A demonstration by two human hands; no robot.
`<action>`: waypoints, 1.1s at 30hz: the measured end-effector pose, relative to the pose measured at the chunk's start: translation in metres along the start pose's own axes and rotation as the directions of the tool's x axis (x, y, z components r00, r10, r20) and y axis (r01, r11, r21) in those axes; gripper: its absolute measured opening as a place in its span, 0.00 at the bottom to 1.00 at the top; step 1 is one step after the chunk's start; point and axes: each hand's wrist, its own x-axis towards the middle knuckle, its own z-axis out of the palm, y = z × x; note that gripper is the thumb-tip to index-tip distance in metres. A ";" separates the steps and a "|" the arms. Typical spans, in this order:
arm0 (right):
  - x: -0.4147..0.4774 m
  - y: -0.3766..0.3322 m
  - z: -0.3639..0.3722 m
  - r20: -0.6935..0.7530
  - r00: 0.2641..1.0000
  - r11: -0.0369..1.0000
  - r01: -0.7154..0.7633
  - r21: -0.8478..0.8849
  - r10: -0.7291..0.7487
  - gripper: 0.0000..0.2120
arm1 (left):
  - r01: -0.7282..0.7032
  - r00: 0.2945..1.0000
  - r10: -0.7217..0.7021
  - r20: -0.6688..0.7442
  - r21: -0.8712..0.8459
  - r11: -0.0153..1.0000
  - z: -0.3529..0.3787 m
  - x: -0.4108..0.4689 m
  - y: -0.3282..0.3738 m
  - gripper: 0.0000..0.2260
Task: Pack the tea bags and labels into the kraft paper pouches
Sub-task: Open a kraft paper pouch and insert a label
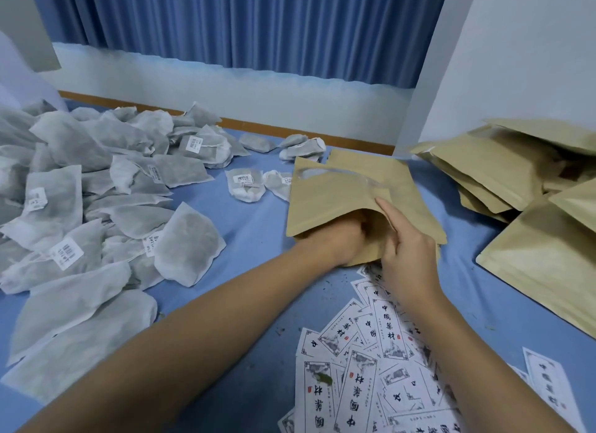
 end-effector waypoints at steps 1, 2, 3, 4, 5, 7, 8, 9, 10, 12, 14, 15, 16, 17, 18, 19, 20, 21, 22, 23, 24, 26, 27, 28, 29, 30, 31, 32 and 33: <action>0.003 0.003 0.000 -0.001 1.000 1.000 -0.017 -0.004 0.017 0.31 | -0.051 0.996 0.052 -0.075 0.020 0.999 0.002 -0.008 -0.001 0.18; 0.007 0.007 0.000 0.006 1.000 1.000 -0.025 -0.012 0.025 0.31 | -0.110 0.984 0.114 -0.136 0.035 0.993 0.003 -0.019 -0.004 0.18; 0.010 0.010 0.000 0.016 0.999 0.999 -0.028 -0.028 0.029 0.30 | -0.220 0.948 0.223 -0.227 0.042 0.975 0.003 -0.030 -0.008 0.18; 0.014 0.013 0.000 0.021 0.999 0.998 -0.034 -0.049 0.035 0.29 | -0.363 0.869 0.348 -0.353 0.024 0.931 -0.002 -0.040 -0.015 0.19; 0.018 0.015 0.000 0.021 0.999 0.997 -0.046 -0.069 0.047 0.29 | -0.485 0.757 0.437 -0.486 0.029 0.874 -0.008 -0.046 -0.024 0.17; 0.025 0.020 0.002 0.001 0.996 0.991 -0.086 -0.101 0.087 0.29 | -0.595 0.528 0.419 -0.739 0.030 0.803 -0.020 -0.051 -0.042 0.11; 0.028 0.022 0.004 -0.013 0.994 0.987 -0.107 -0.116 0.107 0.29 | -0.563 0.497 0.299 -0.815 -0.041 0.825 -0.025 -0.049 -0.052 0.09; 0.029 0.025 0.005 -0.023 0.992 0.984 -0.126 -0.127 0.124 0.28 | -0.496 0.500 0.154 -0.852 -0.137 0.857 -0.029 -0.043 -0.061 0.09; 0.029 0.027 0.007 -0.028 0.990 0.981 -0.143 -0.132 0.140 0.28 | -0.389 0.540 0.012 -0.842 -0.237 0.890 -0.034 -0.033 -0.073 0.08; 0.026 0.030 0.009 -0.026 0.986 0.977 -0.168 -0.129 0.166 0.28 | -0.077 0.660 -0.187 -0.727 -0.314 0.946 -0.039 -0.003 -0.105 0.09; 0.022 0.032 0.011 -0.014 0.985 0.977 -0.173 -0.122 0.173 0.29 | 0.233 0.798 -0.326 -0.507 -0.240 0.942 -0.038 0.023 -0.140 0.18; 0.020 0.033 0.012 -0.013 0.985 0.978 -0.170 -0.121 0.169 0.29 | 0.339 0.843 -0.389 -0.372 -0.193 0.921 -0.036 0.031 -0.156 0.23; 0.019 0.034 0.012 -0.014 0.986 0.979 -0.166 -0.118 0.165 0.30 | 0.419 0.862 -0.442 -0.248 -0.142 0.897 -0.032 0.037 -0.169 0.27; 0.020 0.035 0.012 -0.013 0.986 0.979 -0.164 -0.117 0.164 0.30 | 0.468 0.866 -0.475 -0.155 -0.084 0.880 -0.027 0.040 -0.178 0.28; 0.020 0.036 0.013 -0.009 0.986 0.979 -0.166 -0.120 0.166 0.30 | 0.479 0.870 -0.480 -0.112 -0.040 0.877 -0.022 0.042 -0.182 0.27; 0.020 0.037 0.013 -0.005 0.985 0.977 -0.170 -0.128 0.170 0.30 | 0.461 0.879 -0.462 -0.117 -0.041 0.887 -0.017 0.042 -0.184 0.24; 0.021 0.038 0.013 -0.005 0.985 0.975 -0.174 -0.135 0.175 0.30 | 0.417 0.888 -0.426 -0.174 -0.086 0.905 -0.013 0.041 -0.183 0.20; 0.021 0.038 0.013 -0.007 0.984 0.975 -0.179 -0.133 0.180 0.30 | 0.363 0.884 -0.392 -0.256 -0.154 0.919 -0.010 0.040 -0.180 0.16; 0.021 0.038 0.013 -0.007 0.983 0.975 -0.183 -0.126 0.184 0.30 | 0.316 0.862 -0.376 -0.340 -0.220 0.923 -0.008 0.037 -0.175 0.13; 0.021 0.038 0.013 -0.006 0.983 0.976 -0.185 -0.115 0.186 0.30 | 0.278 0.827 -0.378 -0.415 -0.281 0.918 -0.006 0.034 -0.169 0.12; 0.021 0.038 0.013 -0.007 0.983 0.977 -0.185 -0.102 0.186 0.29 | 0.235 0.784 -0.388 -0.485 -0.347 0.908 -0.006 0.031 -0.164 0.11; 0.021 0.038 0.012 -0.013 0.982 0.979 -0.187 -0.079 0.187 0.29 | 0.074 0.672 -0.395 -0.627 -0.474 0.878 -0.015 0.023 -0.147 0.11; 0.020 0.038 0.011 -0.018 0.981 0.979 -0.193 -0.070 0.192 0.29 | -0.046 0.603 -0.374 -0.705 -0.499 0.865 -0.021 0.017 -0.135 0.12; 0.020 0.038 0.011 -0.026 0.979 0.977 -0.204 -0.063 0.203 0.28 | -0.172 0.532 -0.325 -0.782 -0.475 0.863 -0.027 0.010 -0.122 0.13; 0.020 0.038 0.011 -0.034 0.976 0.975 -0.215 -0.060 0.213 0.28 | -0.281 0.476 -0.252 -0.842 -0.418 0.864 -0.029 0.003 -0.108 0.12; 0.020 0.038 0.010 -0.038 0.975 0.974 -0.219 -0.058 0.217 0.28 | -0.372 0.442 -0.168 -0.881 -0.351 0.859 -0.028 -0.004 -0.095 0.12; 0.020 0.039 0.010 -0.040 0.976 0.975 -0.215 -0.058 0.213 0.28 | -0.451 0.437 -0.078 -0.896 -0.294 0.843 -0.023 -0.012 -0.081 0.12; 0.020 0.039 0.009 -0.036 0.978 0.977 -0.208 -0.056 0.206 0.28 | -0.522 0.450 0.031 -0.893 -0.234 0.820 -0.016 -0.021 -0.067 0.12; 0.019 0.038 0.009 -0.025 0.977 0.977 -0.210 -0.034 0.210 0.29 | -0.592 0.455 0.171 -0.874 -0.153 0.791 -0.009 -0.031 -0.055 0.12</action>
